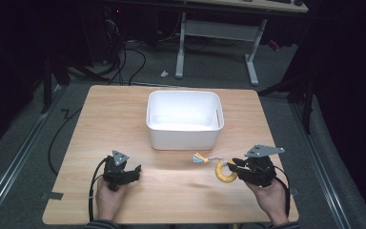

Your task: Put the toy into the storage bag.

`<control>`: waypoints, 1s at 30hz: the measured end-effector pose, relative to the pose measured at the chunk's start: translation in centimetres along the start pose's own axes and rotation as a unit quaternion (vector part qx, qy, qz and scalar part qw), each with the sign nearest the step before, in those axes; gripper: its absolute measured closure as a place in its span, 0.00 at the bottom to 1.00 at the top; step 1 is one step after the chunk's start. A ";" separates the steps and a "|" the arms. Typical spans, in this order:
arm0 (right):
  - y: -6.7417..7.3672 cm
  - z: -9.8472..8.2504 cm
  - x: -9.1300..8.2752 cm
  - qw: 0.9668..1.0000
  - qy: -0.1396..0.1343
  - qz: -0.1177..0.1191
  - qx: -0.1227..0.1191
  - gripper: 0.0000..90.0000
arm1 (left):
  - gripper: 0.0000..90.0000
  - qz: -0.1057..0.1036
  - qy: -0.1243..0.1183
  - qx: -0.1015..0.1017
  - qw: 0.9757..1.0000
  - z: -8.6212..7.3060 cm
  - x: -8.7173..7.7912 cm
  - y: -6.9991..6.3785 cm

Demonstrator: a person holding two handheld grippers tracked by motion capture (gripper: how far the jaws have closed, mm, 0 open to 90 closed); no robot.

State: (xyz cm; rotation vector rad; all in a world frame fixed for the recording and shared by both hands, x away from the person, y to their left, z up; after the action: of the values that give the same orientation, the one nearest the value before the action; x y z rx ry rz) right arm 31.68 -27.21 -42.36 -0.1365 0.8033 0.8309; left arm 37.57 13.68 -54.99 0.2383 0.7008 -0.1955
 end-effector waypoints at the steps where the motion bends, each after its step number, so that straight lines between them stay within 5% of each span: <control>1: 0.0 0.2 -0.1 1.000 -0.001 0.000 -0.003 0.79 | 0.26 0.000 0.000 0.000 1.000 0.0 0.0 0.0; 30: 0.6 6.5 -1.7 0.999 -0.026 0.007 -0.037 0.79 | 0.26 -0.001 0.000 0.000 1.000 0.0 0.0 0.0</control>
State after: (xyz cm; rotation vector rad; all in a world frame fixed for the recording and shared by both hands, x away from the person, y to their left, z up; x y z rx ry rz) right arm 34.38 -25.24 -36.49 -0.1740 0.7259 0.8752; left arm 37.56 13.69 -54.98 0.2381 0.7011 -0.1970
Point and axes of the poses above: each handheld gripper's, and its own axes: x roughly forward along the jaws, z roughly out of its top, y roughly to its left, the point moved 2 cm from there along x, roughly forward along the jaws, and after that the axes turned 14 degrees about z, right-handed, at the moved point
